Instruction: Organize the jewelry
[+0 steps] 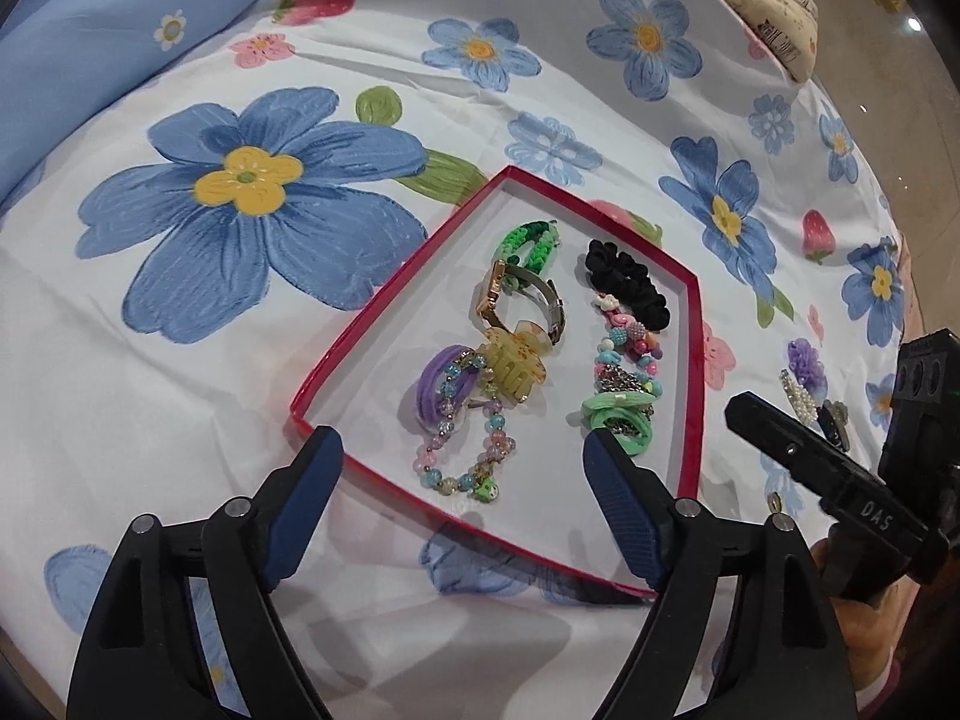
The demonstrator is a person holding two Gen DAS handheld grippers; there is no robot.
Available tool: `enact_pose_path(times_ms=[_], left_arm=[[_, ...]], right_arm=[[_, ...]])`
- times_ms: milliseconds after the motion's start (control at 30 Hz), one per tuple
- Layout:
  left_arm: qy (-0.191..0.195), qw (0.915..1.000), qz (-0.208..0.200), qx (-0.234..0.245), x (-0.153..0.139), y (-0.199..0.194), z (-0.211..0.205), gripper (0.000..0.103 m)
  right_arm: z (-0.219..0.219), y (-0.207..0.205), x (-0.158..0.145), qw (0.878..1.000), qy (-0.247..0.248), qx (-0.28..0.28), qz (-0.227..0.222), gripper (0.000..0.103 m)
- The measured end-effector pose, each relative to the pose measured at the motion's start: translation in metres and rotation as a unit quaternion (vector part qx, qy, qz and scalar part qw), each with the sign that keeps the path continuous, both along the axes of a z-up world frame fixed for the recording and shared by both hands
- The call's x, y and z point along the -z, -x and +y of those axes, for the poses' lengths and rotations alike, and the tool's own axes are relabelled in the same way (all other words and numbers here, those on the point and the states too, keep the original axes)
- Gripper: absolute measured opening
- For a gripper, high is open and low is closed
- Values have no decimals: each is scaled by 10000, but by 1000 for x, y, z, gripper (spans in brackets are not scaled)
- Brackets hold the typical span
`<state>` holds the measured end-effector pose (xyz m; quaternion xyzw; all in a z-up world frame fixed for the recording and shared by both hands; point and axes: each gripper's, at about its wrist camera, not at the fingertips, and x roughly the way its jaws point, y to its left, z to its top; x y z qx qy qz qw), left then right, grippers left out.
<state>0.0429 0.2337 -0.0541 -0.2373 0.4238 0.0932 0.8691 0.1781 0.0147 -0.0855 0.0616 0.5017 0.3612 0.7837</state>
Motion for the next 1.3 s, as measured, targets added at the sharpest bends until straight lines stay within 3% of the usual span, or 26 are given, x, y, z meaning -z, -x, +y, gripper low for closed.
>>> enact_pose_path(times_ms=[167,400,533,700,767,867,1033,1067,1133,1200,1300], left_arm=[[-181,9995,-220,-110,-8,19,-11,90],[-760,9938,-435,-678,-20,50,-24,92],[-660,9962,-495,-283,-26,58,-30,92],[-971,9927,-681,-197,-37,75,-47,92],[-891,9920,-876,-165,-42,83,-51,92],[-976,9925,-726,91,-50,82,-57,92],[-1743,9805,-891,139,-85,85,-70,97],[-1903,9771,-955,67,-94,85,-71,103],[-2123,9719,-1017,-28,-103,83,-73,103],[-2246,9688,-1039,-109,-101,82,-73,103],[-2125,9718,-991,-257,-85,84,-67,103]], right_arm=[[-16,9,-6,9987,-460,239,24,79],[-34,32,-7,9957,-861,324,72,81],[-47,44,-8,9938,-1005,469,113,82],[-60,56,-15,9921,-1085,628,-22,82],[-63,62,-20,9921,-1031,690,-176,82],[-66,69,-33,9920,-913,741,-451,82],[-66,74,-74,9896,-643,704,-1075,83],[-66,75,-85,9884,-551,682,-1242,86],[-64,75,-106,9847,-340,714,-1555,96],[-67,78,-122,9789,-426,759,-1846,102],[-67,83,-120,9756,-334,850,-1995,103]])
